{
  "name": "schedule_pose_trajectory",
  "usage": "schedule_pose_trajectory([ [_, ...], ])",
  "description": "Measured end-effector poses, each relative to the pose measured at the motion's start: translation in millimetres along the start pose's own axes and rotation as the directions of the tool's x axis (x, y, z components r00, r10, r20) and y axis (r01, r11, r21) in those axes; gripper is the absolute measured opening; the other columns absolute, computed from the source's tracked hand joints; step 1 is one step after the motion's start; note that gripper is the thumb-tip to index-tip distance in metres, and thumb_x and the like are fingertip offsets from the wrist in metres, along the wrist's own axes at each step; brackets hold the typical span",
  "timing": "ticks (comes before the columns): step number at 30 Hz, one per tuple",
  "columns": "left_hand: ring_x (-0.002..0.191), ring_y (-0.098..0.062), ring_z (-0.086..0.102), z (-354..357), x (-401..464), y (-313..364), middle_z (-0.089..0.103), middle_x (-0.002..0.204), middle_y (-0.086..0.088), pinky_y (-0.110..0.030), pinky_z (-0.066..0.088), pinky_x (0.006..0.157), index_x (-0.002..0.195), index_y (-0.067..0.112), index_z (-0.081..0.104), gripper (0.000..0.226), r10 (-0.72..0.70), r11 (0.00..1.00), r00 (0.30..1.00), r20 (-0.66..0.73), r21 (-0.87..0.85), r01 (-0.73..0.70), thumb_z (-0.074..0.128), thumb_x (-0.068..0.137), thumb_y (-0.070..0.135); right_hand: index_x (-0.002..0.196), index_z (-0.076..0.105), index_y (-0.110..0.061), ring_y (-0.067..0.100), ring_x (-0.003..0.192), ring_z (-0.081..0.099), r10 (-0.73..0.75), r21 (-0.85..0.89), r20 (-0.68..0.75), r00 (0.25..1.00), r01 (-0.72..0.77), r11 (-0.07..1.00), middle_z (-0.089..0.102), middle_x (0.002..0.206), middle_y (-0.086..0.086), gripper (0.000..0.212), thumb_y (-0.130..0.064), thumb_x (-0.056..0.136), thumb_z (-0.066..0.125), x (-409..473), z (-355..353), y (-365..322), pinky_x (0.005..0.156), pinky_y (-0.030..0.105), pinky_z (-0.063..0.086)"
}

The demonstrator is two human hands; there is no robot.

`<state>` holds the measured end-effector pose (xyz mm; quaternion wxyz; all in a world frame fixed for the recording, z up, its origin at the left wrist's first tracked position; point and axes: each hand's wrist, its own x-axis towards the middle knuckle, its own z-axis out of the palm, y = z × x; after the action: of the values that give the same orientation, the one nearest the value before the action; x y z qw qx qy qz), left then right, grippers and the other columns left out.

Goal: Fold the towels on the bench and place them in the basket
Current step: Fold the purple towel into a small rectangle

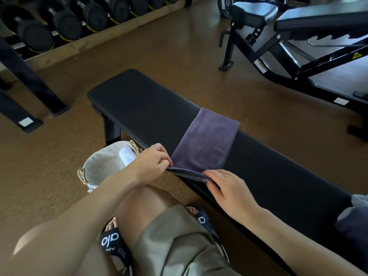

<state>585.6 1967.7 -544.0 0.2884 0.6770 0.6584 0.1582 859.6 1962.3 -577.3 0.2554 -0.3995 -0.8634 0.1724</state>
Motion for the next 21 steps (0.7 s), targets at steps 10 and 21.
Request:
schedule_pose_trajectory([
  [10,0.074,-0.016,0.055,20,-20,17,0.049,0.111,0.011,-0.035,0.048,0.071,0.088,0.017,0.059,0.010,0.421,0.838,0.882,0.212,0.283,-0.467,0.060,0.093,0.025,0.123,0.068,-0.025,0.000,0.106,0.064,0.143,0.156,0.178,0.974,-0.171,0.973,0.069,0.110,-0.018,0.024,-0.022,0.100,0.062,-31,-38,23,0.090,0.027,0.053],
  [21,0.094,-0.016,0.058,19,-16,26,0.064,0.095,0.002,-0.036,0.044,0.087,0.099,0.013,0.061,0.036,0.402,0.891,0.903,0.155,0.161,-0.424,0.039,0.102,0.042,0.105,0.063,-0.027,0.005,0.081,0.067,0.370,0.315,0.154,0.916,-0.400,0.861,0.068,0.083,-0.011,0.008,-0.022,0.103,0.056,-20,-36,24,0.072,0.018,0.051],
])
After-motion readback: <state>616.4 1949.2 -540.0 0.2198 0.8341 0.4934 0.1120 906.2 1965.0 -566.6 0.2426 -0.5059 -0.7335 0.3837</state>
